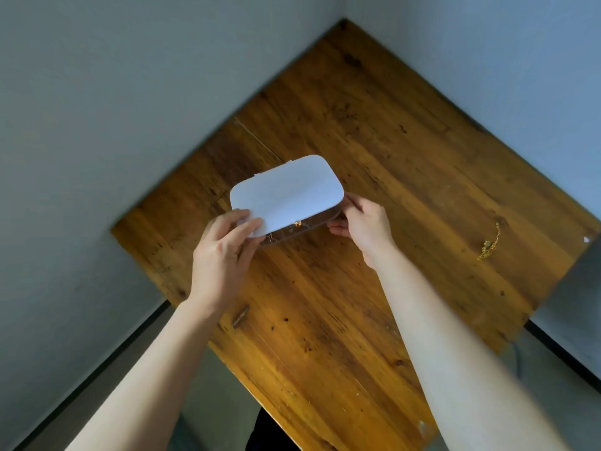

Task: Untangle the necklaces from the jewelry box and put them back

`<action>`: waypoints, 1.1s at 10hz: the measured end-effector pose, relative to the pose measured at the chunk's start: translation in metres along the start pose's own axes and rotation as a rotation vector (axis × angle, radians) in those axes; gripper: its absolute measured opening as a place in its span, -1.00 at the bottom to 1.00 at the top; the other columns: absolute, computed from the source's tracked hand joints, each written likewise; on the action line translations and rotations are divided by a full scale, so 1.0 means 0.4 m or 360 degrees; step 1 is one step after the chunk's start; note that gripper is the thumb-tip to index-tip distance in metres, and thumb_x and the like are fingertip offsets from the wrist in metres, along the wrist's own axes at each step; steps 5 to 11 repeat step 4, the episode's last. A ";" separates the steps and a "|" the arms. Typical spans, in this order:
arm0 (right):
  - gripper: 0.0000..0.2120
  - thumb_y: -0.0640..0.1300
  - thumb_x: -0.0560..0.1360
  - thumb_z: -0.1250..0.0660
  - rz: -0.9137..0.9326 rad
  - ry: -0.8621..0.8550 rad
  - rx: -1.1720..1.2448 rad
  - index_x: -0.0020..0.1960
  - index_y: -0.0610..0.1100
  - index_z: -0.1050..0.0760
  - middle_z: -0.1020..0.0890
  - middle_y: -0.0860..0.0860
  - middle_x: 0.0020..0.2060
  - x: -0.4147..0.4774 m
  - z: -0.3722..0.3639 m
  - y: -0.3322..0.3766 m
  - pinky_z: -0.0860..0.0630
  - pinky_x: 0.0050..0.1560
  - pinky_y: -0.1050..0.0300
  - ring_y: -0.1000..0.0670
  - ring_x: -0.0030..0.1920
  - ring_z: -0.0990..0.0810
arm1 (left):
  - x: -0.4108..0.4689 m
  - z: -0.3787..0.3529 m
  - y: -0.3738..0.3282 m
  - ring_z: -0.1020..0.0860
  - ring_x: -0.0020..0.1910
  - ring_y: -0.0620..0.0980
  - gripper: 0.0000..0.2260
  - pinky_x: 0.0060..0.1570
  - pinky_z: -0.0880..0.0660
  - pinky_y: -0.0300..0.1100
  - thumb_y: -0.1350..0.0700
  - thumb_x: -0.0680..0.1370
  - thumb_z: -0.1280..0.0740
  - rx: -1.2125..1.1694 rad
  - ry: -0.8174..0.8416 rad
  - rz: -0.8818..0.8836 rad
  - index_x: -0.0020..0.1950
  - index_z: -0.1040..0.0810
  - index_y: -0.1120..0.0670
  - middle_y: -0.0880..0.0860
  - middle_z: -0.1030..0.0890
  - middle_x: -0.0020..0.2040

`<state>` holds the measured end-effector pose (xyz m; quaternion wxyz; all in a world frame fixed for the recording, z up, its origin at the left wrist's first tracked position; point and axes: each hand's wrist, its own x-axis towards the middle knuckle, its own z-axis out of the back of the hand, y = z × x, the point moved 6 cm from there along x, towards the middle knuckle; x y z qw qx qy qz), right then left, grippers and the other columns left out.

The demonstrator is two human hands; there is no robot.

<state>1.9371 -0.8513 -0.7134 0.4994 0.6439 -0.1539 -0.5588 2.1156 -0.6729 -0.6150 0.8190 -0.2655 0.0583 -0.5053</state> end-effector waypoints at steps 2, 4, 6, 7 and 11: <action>-0.64 0.31 0.57 -0.19 -0.0161 0.0063 0.0099 0.26 0.15 -0.37 -0.62 0.04 0.07 0.033 -0.028 0.067 -0.61 -0.27 0.26 0.07 -0.15 -0.75 | 0.037 -0.025 0.006 -0.57 0.15 0.27 -0.80 0.00 -0.60 0.12 0.20 0.50 -0.50 0.0132 0.0045 0.0106 0.11 -0.70 0.20 0.19 -0.65 0.16; -0.49 0.26 0.61 -0.19 -0.0122 0.0138 0.0070 0.46 0.02 -0.37 -0.57 0.05 0.26 0.045 -0.038 0.068 -0.60 0.11 0.12 0.11 0.03 -0.65 | 0.052 -0.059 -0.007 -0.47 0.36 0.27 -0.67 0.21 -0.51 0.22 0.00 0.62 -0.34 0.0353 0.0259 0.0091 0.31 -0.59 0.14 0.18 -0.51 0.41; -0.49 0.26 0.61 -0.19 -0.0122 0.0138 0.0070 0.46 0.02 -0.37 -0.57 0.05 0.26 0.045 -0.038 0.068 -0.60 0.11 0.12 0.11 0.03 -0.65 | 0.052 -0.059 -0.007 -0.47 0.36 0.27 -0.67 0.21 -0.51 0.22 0.00 0.62 -0.34 0.0353 0.0259 0.0091 0.31 -0.59 0.14 0.18 -0.51 0.41; -0.49 0.26 0.61 -0.19 -0.0122 0.0138 0.0070 0.46 0.02 -0.37 -0.57 0.05 0.26 0.045 -0.038 0.068 -0.60 0.11 0.12 0.11 0.03 -0.65 | 0.052 -0.059 -0.007 -0.47 0.36 0.27 -0.67 0.21 -0.51 0.22 0.00 0.62 -0.34 0.0353 0.0259 0.0091 0.31 -0.59 0.14 0.18 -0.51 0.41; -0.49 0.26 0.61 -0.19 -0.0122 0.0138 0.0070 0.46 0.02 -0.37 -0.57 0.05 0.26 0.045 -0.038 0.068 -0.60 0.11 0.12 0.11 0.03 -0.65 | 0.052 -0.059 -0.007 -0.47 0.36 0.27 -0.67 0.21 -0.51 0.22 0.00 0.62 -0.34 0.0353 0.0259 0.0091 0.31 -0.59 0.14 0.18 -0.51 0.41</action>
